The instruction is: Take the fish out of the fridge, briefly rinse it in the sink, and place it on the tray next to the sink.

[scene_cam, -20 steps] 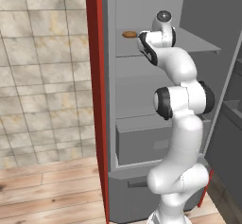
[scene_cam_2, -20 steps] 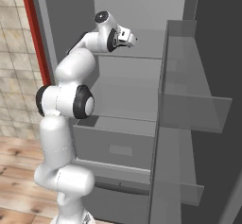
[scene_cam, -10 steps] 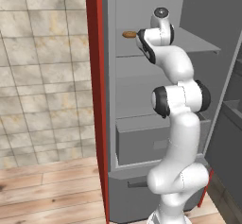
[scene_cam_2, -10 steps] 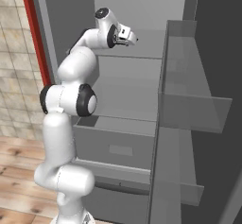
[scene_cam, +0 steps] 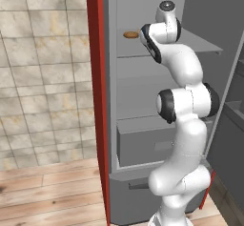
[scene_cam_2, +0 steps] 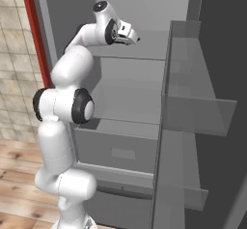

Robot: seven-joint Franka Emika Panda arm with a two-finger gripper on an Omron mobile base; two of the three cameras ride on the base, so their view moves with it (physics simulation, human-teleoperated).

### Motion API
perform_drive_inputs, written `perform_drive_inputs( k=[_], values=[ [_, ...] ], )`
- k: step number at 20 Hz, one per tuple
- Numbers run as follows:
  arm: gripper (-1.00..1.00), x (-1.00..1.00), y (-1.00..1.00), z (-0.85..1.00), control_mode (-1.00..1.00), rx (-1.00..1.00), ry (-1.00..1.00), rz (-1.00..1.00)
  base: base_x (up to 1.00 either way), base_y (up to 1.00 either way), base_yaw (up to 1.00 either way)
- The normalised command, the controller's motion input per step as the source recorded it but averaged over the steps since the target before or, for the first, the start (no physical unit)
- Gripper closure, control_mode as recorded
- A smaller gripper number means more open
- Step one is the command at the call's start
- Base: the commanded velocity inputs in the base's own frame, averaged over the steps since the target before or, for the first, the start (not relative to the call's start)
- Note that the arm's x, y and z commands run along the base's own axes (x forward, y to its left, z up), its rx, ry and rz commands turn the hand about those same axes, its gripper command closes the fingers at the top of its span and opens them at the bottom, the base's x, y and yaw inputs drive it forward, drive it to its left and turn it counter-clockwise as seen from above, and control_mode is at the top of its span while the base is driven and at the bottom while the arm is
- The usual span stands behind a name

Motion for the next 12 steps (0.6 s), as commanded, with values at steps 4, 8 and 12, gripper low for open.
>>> perform_drive_inputs(
  k=[4,8,12],
  values=[
    [1.0,-1.0,0.01,0.03,-1.0,0.0,-0.14,-0.07,0.0,0.0,0.0],
    [1.0,-1.0,0.2,-0.23,-1.0,-0.04,-0.07,-0.07,0.0,0.0,0.0],
    [1.0,-1.0,0.39,-0.79,-1.0,-0.03,0.06,-0.08,0.0,0.0,0.0]
  ],
)
